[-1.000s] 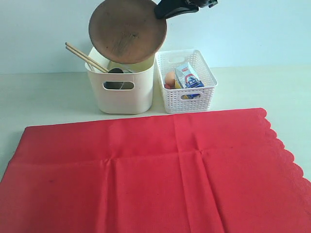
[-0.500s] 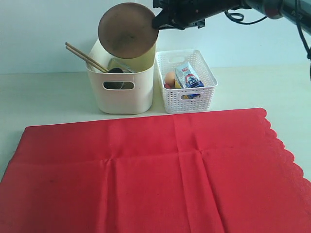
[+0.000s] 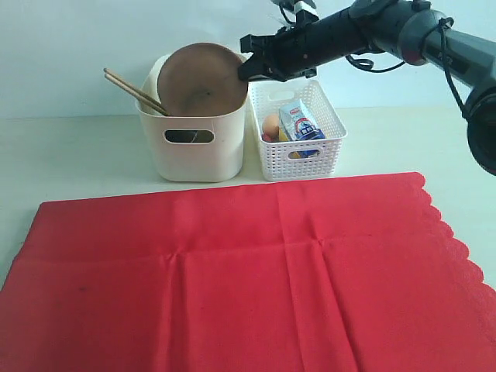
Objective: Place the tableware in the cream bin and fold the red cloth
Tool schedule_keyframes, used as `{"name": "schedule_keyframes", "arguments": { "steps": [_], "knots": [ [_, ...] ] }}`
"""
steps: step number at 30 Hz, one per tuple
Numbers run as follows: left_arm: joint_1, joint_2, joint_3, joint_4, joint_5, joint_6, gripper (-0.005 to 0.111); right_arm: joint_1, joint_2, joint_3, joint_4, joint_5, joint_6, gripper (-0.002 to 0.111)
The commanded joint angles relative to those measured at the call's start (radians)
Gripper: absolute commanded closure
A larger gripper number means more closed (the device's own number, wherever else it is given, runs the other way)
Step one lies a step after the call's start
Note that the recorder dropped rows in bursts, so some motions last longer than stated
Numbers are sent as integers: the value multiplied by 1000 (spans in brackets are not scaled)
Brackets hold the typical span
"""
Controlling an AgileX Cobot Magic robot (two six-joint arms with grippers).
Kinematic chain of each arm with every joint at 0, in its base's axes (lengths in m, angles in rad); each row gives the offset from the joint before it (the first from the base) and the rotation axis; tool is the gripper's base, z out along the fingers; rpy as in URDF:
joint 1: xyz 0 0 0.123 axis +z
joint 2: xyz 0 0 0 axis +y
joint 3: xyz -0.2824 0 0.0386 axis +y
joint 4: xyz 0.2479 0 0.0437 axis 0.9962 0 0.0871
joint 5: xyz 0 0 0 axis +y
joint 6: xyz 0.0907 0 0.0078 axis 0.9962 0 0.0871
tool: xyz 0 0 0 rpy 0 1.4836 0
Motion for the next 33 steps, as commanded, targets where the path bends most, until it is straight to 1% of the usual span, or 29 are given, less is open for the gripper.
{"name": "schedule_keyframes", "arguments": {
  "steps": [1, 4, 10, 17, 21, 24, 27, 30, 31, 33],
  "knots": [
    [-5, -6, 3, 3, -8, 0, 107, -1, -5, -10, -9, 24, -7, 94],
    [-5, -6, 3, 3, -8, 0, 107, -1, -5, -10, -9, 31, -7, 85],
    [-5, -6, 3, 3, -8, 0, 107, -1, -28, -10, -9, 33, -7, 74],
    [-5, -6, 3, 3, -8, 0, 107, -1, -87, -10, -17, 100, 21, 73],
    [-5, -6, 3, 3, -8, 0, 107, -1, -131, -10, -87, 169, 80, 73],
    [-5, -6, 3, 3, -8, 0, 107, -1, -163, -10, -157, 245, 128, 80],
    [-5, -6, 3, 3, -8, 0, 107, -1, -197, -10, -193, 330, 142, 91],
    [-5, -6, 3, 3, -8, 0, 107, -1, -226, -10, -198, 340, 154, 106],
    [-5, -6, 3, 3, -8, 0, 107, -1, -237, -10, -198, 340, 160, 108],
    [-5, -6, 3, 3, -8, 0, 107, -1, -262, 7, -211, 340, 182, 108]
  ]
}}
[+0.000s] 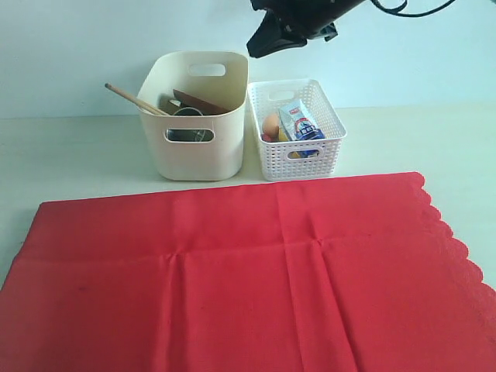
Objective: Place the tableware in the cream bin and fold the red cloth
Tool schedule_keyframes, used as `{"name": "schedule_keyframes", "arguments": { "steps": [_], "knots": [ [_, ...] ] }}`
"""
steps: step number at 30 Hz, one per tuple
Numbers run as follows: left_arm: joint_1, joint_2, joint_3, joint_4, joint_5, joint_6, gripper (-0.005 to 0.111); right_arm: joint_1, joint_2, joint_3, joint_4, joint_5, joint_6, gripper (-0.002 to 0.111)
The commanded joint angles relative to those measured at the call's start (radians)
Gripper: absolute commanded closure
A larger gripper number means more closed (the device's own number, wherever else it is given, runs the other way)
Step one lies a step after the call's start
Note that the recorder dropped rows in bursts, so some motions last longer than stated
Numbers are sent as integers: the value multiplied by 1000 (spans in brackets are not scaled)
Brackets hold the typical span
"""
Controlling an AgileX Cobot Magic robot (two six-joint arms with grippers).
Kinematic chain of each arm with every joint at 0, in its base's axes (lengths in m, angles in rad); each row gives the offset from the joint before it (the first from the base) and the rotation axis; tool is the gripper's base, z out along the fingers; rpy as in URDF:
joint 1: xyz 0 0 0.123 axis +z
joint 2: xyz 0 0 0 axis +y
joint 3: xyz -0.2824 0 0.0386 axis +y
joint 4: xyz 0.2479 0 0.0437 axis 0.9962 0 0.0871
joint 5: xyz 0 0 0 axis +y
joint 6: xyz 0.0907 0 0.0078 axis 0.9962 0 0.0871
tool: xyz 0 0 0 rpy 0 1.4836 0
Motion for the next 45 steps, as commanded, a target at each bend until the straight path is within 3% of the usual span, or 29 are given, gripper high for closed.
{"name": "schedule_keyframes", "arguments": {
  "steps": [1, 6, 14, 23, 29, 34, 39, 45],
  "knots": [
    [-5, -6, 3, 3, -8, 0, 107, -1, -70, 24, -26, 12, 34, 108],
    [-5, -6, 3, 3, -8, 0, 107, -1, -161, 135, -60, 12, 34, 108],
    [-5, -6, 3, 3, -8, 0, 107, -1, -383, 451, -120, 3, 7, 108],
    [-5, -6, 3, 3, -8, 0, 107, -1, -749, 864, -318, -170, 20, 108],
    [-5, -6, 3, 3, -8, 0, 107, -1, -1104, 1186, -569, -300, 161, 108],
    [-5, -6, 3, 3, -8, 0, 107, -1, -1270, 1367, -575, -333, 164, 108],
    [-5, -6, 3, 3, -8, 0, 107, -1, -1349, 1566, -565, -526, 170, 108],
    [-5, -6, 3, 3, -8, 0, 107, -1, -1362, 1587, -551, -533, 176, 108]
  ]
}}
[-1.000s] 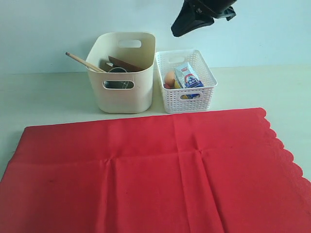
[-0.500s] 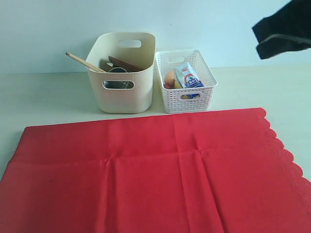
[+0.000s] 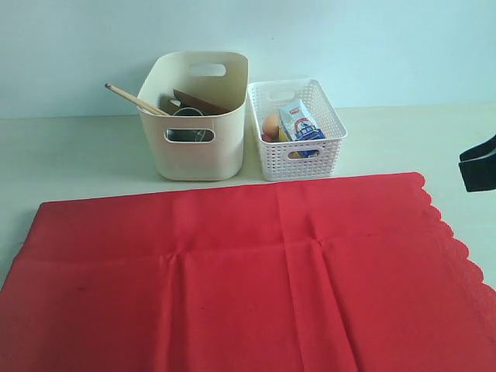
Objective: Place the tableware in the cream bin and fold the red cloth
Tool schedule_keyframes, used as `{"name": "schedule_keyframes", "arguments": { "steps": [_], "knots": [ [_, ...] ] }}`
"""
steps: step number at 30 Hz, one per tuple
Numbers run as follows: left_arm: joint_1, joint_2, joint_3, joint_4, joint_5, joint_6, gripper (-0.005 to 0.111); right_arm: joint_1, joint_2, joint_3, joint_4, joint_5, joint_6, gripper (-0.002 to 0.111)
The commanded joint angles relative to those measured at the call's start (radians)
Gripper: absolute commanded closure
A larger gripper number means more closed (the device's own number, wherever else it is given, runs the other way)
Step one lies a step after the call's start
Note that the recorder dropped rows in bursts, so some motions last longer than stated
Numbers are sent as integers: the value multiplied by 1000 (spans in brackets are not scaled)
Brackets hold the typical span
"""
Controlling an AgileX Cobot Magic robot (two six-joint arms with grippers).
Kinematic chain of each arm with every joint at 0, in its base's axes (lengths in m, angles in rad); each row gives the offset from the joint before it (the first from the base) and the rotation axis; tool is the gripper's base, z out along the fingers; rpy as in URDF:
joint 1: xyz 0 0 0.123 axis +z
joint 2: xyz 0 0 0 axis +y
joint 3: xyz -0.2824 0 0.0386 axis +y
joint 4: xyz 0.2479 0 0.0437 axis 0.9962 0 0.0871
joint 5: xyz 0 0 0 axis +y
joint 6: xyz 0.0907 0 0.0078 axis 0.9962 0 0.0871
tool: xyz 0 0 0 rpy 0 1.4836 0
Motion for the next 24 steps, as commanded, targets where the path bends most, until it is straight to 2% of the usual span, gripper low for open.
{"name": "schedule_keyframes", "arguments": {
  "steps": [1, 8, 24],
  "knots": [
    [-5, -6, 3, 3, -8, 0, 107, -1, -16, 4, 11, -12, 4, 108],
    [-9, -4, 3, 3, -8, 0, 107, -1, -67, 4, 12, -1, 4, 108],
    [-128, -6, 3, 3, -6, 0, 107, -1, -243, 67, 12, -60, 4, 108]
  ]
}}
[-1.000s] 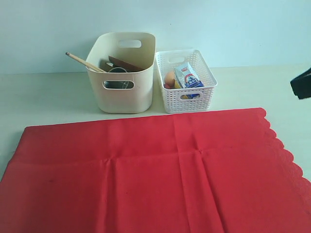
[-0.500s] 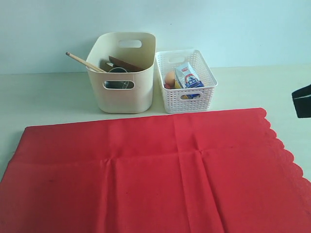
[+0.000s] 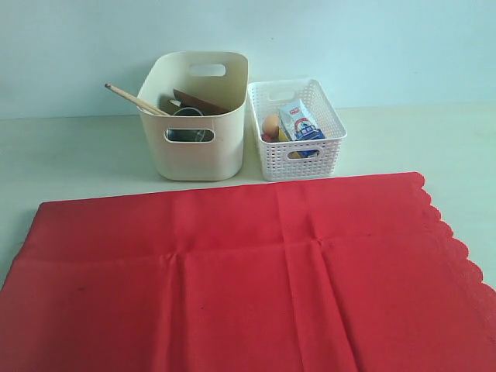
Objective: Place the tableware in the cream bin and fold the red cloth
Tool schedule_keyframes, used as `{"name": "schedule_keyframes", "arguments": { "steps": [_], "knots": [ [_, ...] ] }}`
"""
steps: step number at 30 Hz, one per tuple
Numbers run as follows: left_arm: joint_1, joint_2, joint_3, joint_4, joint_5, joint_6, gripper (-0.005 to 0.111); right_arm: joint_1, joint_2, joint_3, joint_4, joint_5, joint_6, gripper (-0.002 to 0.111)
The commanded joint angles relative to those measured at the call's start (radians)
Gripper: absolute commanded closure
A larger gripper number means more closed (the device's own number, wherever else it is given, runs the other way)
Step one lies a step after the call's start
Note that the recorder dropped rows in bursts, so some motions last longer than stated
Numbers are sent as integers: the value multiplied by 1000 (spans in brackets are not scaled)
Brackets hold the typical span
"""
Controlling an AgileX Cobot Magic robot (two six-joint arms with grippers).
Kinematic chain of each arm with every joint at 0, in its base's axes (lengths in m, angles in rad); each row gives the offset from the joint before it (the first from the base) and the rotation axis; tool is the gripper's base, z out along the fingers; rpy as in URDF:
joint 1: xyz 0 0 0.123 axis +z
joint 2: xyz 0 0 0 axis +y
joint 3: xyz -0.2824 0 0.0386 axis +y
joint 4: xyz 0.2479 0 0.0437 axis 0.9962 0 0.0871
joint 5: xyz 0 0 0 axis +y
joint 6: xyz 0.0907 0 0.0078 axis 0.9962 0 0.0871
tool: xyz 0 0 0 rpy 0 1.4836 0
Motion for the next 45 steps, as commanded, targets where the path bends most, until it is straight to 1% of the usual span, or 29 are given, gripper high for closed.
{"name": "schedule_keyframes", "arguments": {
  "steps": [1, 7, 10, 12, 15, 23, 27, 30, 34, 38, 45],
  "knots": [
    [-52, -6, 3, 3, -6, 0, 107, -1, -20, 8, 5, -19, 2, 108],
    [-149, -6, 3, 3, -6, 0, 107, -1, -22, 8, 10, -3, 9, 108],
    [-170, -6, 3, 3, -1, 0, 107, -1, -22, 8, 13, 4, 9, 108],
    [-170, -4, -2, 3, 9, 0, 107, -1, -22, 8, 13, 9, 9, 108],
    [-170, 22, -52, 3, 22, 0, 107, -1, -22, 8, 13, 14, 9, 108],
    [-170, 149, -238, 3, 22, 0, 107, -1, -22, 8, 13, 19, 9, 108],
    [-170, 251, -340, 3, 22, 0, 107, -1, -22, 8, 13, 21, 9, 108],
    [-170, 404, -465, 3, 22, 0, 107, -1, -22, 8, 13, 23, 9, 108],
    [-170, 580, -571, 3, 20, 0, 107, -1, -22, 8, 13, 23, 9, 108],
    [-170, 630, -574, 3, 20, 0, 107, -1, -22, 8, 13, 22, 13, 108],
    [-170, 635, -574, 3, 20, 0, 107, -1, -22, 8, 36, 30, 13, 108]
  ]
}}
